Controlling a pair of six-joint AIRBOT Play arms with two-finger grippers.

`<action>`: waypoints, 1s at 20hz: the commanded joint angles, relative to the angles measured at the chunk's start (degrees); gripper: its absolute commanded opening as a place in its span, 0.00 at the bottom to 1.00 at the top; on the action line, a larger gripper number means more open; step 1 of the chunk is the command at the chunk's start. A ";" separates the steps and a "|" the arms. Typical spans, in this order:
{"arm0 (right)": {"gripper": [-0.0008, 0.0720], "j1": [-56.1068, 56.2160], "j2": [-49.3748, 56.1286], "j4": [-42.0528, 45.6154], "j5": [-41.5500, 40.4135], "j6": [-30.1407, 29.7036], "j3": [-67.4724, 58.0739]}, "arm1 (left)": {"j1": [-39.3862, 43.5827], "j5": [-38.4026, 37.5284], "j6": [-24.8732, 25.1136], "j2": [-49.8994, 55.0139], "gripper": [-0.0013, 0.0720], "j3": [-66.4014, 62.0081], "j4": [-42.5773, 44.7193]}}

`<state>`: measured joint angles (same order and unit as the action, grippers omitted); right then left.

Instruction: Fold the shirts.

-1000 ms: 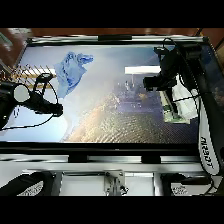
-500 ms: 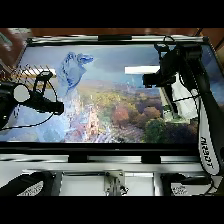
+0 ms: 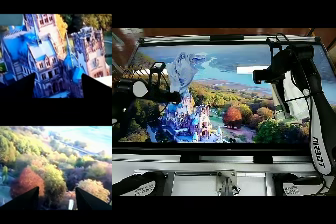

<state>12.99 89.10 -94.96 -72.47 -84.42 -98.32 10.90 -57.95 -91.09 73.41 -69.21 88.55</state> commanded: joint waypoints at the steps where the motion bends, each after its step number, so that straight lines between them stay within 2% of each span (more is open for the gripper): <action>1: 0.76 0.04 0.02 -1.14 1.57 0.17 -0.04 | -4.09 3.23 1.88 12.22 1.00 -8.98 1.14; 5: 0.76 0.04 0.02 -1.18 1.55 0.20 -0.04 | -7.41 2.89 1.92 26.99 1.00 -20.46 1.27; 8: 0.76 0.04 0.02 -2.73 1.42 0.17 -0.04 | -7.69 3.10 1.92 32.83 1.00 -24.02 3.23; 14: 0.76 0.04 0.02 -4.15 1.33 0.13 -0.04 | -7.67 6.58 1.88 34.95 1.00 -24.26 4.24; 19: 0.76 0.04 0.02 -4.15 1.25 0.13 -0.04 | -7.69 5.66 1.86 36.41 1.00 -24.24 4.33; 20: 0.76 0.04 0.02 -4.15 1.07 0.13 -0.04 | -7.67 5.64 1.86 36.52 0.88 -24.26 4.28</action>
<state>13.02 89.10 -98.98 -71.18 -84.27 -98.32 3.25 -52.07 -89.21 109.19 -93.34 92.77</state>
